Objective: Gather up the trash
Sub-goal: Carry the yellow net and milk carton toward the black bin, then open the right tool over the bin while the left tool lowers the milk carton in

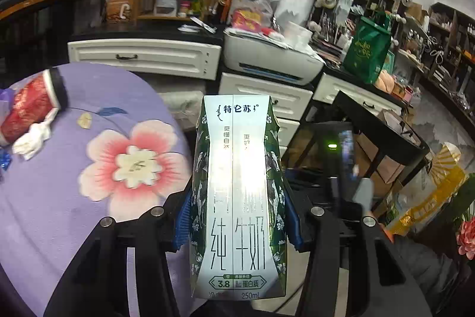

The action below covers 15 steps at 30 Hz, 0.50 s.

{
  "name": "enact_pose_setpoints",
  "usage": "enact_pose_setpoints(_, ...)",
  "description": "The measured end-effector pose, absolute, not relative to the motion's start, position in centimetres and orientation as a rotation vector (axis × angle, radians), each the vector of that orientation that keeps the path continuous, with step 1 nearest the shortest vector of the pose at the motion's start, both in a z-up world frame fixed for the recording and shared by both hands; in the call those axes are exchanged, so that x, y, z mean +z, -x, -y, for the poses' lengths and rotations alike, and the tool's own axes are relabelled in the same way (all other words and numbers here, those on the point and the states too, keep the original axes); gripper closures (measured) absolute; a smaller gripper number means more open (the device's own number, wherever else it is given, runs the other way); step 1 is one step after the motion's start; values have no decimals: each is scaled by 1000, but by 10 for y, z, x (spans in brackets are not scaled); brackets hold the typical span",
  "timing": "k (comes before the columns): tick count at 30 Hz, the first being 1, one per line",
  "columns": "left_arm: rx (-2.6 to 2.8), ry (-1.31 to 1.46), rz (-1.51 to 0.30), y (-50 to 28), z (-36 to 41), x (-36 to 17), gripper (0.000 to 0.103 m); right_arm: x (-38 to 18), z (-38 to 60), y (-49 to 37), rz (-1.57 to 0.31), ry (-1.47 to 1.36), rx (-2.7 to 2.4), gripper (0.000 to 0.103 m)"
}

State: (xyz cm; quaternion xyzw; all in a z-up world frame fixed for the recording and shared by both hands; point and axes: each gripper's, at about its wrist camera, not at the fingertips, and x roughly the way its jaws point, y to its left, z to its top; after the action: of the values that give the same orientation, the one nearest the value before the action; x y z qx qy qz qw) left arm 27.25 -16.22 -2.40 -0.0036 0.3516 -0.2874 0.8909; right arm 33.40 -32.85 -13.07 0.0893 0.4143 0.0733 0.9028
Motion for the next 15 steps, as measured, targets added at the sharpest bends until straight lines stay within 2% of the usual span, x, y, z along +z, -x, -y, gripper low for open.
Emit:
enact_pose_setpoints(9, -609, -27, -811, -291, 197, -61, 53, -198, 345, -377, -934, -238, 93, 91)
enact_pose_setpoints(11, -607, -27, -832, -297, 200, -68, 53, -208, 344, -383, -954, -222, 87, 79)
enact_pose_setpoints(13, -602, -33, -842, -302, 204, -72, 53, -212, 343, -383, -954, -195, 66, 32)
enact_pose_setpoints(14, -600, -38, -847, -304, 206, -75, 53, -212, 343, -382, -933, -180, 52, 26)
enact_pose_setpoints(15, -599, -42, -853, -306, 208, -78, 53, -212, 344, -380, -914, -173, 49, 24)
